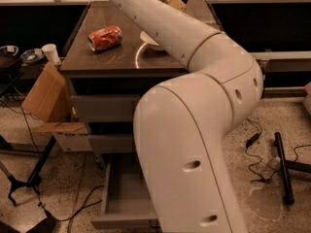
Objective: Pick rxbar chocolate from bottom drawer and place on counter
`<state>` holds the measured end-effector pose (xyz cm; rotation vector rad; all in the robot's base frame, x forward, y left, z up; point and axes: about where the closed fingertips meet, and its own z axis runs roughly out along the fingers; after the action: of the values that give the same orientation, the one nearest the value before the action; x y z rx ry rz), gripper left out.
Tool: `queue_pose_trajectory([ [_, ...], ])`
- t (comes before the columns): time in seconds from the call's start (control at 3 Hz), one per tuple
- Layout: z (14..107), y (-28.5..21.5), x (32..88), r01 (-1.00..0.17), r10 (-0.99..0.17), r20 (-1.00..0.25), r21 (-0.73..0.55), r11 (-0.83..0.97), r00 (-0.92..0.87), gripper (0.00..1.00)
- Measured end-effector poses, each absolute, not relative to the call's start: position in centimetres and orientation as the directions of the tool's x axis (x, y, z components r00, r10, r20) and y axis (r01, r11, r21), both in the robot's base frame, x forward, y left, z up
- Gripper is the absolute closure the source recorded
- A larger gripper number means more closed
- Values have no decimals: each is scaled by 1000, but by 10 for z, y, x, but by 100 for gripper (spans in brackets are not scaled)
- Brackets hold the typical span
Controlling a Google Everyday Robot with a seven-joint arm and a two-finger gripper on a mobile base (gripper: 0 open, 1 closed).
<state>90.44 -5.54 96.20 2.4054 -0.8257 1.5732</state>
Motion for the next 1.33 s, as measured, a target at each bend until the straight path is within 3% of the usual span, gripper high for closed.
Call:
queue_pose_trajectory([
  [0.67,951,-93,919,-605,-387,885,-165,-779,257,100],
  [1.33,954,-105,935,-523,-394,871,-199,-829,294,100],
])
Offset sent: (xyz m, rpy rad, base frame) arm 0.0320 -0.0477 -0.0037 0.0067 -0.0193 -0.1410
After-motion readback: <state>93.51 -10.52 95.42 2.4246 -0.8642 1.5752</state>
